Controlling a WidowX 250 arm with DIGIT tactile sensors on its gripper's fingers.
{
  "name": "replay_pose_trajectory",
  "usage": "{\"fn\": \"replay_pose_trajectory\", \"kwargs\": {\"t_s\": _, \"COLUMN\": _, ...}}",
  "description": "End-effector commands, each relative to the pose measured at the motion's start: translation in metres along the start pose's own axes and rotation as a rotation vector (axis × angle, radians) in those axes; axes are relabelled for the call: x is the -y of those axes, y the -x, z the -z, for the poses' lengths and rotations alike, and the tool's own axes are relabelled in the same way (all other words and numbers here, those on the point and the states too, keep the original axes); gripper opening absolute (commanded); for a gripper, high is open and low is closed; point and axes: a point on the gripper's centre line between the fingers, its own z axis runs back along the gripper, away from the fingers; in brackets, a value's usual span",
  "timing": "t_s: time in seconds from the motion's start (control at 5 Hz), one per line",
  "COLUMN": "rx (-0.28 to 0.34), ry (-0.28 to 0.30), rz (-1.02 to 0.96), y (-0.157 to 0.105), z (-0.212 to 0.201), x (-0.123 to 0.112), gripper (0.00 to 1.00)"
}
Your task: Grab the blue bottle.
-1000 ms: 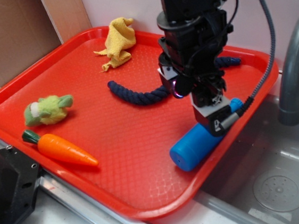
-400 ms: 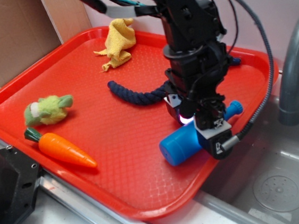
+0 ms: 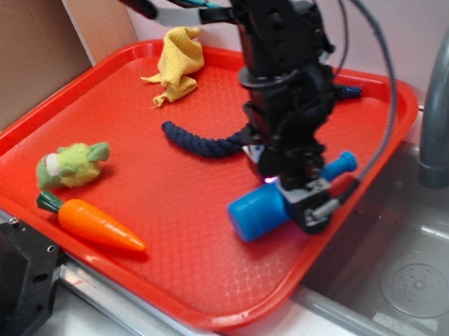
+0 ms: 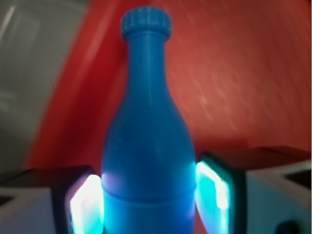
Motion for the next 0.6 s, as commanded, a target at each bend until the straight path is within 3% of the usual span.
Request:
{"fn": "replay_pose_trajectory", "kwargs": {"t_s": 0.0, "rx": 0.093, "ry": -0.077, "rz": -0.039, "y": 0.022, "z": -0.087, "x": -0.017, "gripper": 0.00}}
{"fn": "replay_pose_trajectory", "kwargs": {"t_s": 0.2, "rx": 0.169, "ry": -0.130, "rz": -0.145, "y": 0.046, "z": -0.137, "x": -0.031, "gripper": 0.00}}
{"fn": "replay_pose_trajectory", "kwargs": {"t_s": 0.4, "rx": 0.112, "ry": -0.176, "rz": -0.394, "y": 0.069, "z": -0.175, "x": -0.047, "gripper": 0.00}}
